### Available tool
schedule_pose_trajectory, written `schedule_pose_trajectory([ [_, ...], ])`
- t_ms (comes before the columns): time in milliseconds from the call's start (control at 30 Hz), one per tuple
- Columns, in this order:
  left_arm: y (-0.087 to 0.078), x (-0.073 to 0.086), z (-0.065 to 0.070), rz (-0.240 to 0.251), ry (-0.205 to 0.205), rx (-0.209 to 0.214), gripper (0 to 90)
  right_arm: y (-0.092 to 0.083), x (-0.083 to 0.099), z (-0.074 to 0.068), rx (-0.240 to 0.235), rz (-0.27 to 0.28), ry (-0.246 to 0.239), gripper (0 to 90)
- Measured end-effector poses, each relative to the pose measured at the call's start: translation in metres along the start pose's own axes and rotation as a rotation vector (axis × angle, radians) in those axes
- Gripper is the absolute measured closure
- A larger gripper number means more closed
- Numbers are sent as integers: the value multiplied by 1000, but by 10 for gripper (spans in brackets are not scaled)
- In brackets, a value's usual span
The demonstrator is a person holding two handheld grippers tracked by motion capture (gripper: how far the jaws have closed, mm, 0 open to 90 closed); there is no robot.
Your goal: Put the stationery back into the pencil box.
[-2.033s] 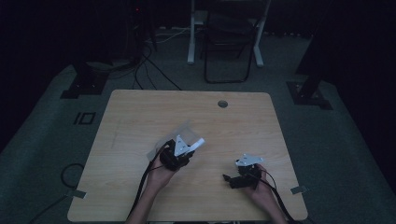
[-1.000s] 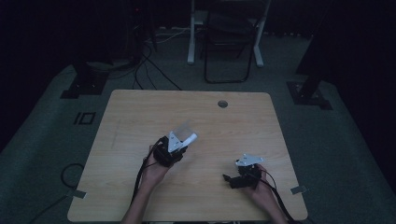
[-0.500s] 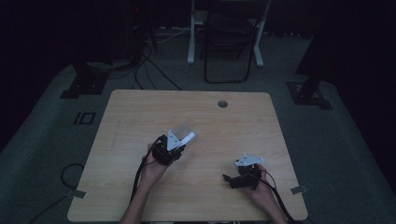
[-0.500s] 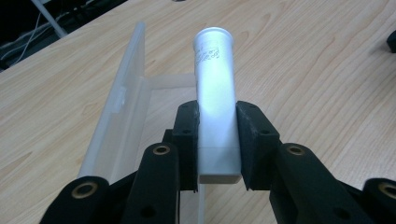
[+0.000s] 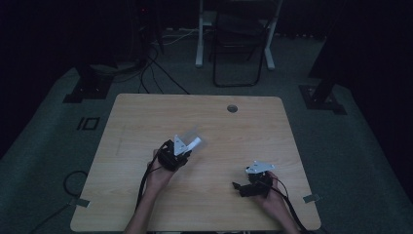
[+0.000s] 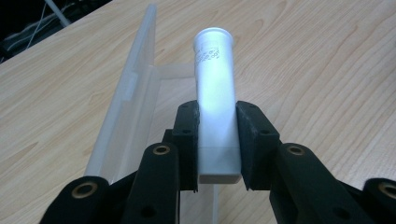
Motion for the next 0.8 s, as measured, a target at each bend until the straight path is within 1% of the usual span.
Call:
schedule_pose_trajectory([
  [233,3,3,-5,-8,-13,-16,713,0,0,0,0,0,0,123],
  [367,5,5,-8,-15,-11,-28,713,0,0,0,0,-1,1,123],
  [800,10,8,-11,-32,-9,-41,712,0,0,0,0,0,1,123],
])
Point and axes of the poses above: each handheld gripper's, and its own axes: y roughly forward along the jaws, x roughly out of its underside, z roughly to its right, the point moved 8 cm from there along y, roughly forward along the jaws, and after that the axes turned 1 degree about z, right-handed, at the moved point
